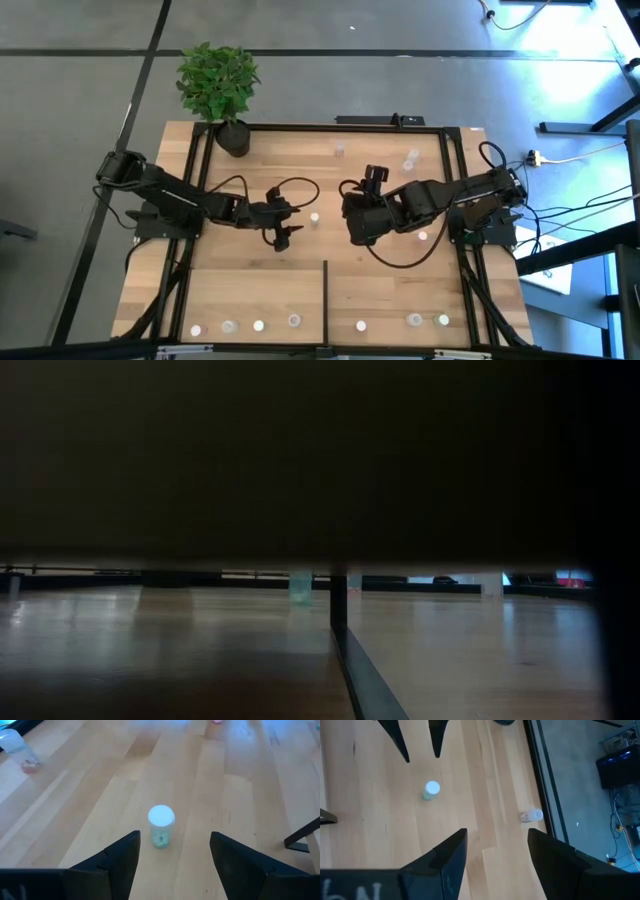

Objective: Pick and place medicine bottles onto shelf by color
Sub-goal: Put the top green pill bottle on the shelf aligned with the other green pill bottle

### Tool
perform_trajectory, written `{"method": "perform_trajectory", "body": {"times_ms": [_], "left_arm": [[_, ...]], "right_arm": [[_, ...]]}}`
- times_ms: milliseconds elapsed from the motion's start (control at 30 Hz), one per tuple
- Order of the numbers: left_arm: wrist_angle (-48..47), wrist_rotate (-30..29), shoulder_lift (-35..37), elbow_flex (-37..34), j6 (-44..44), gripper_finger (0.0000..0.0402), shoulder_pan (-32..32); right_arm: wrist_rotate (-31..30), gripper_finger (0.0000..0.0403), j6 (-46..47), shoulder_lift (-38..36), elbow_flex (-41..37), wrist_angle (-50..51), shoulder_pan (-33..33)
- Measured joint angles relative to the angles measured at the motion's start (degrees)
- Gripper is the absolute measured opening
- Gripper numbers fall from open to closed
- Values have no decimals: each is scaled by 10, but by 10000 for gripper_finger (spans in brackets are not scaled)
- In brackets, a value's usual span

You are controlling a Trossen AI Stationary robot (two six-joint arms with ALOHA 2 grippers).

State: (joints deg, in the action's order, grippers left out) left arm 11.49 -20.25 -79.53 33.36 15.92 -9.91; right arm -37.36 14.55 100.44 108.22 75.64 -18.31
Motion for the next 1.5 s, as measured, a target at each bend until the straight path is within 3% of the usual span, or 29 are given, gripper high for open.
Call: {"method": "perform_trajectory", "body": {"times_ms": [900, 1000, 1500], "left_arm": [[44, 36, 0, 0, -4, 234, 21], [66, 58, -8, 0, -30, 234, 18], [123, 63, -87, 1, -60, 234, 27]], "right_arm": [[0, 210, 0, 0, 0, -113, 0], [0, 210, 0, 0, 0, -119, 0], [0, 210, 0, 0, 0, -122, 0]]}}
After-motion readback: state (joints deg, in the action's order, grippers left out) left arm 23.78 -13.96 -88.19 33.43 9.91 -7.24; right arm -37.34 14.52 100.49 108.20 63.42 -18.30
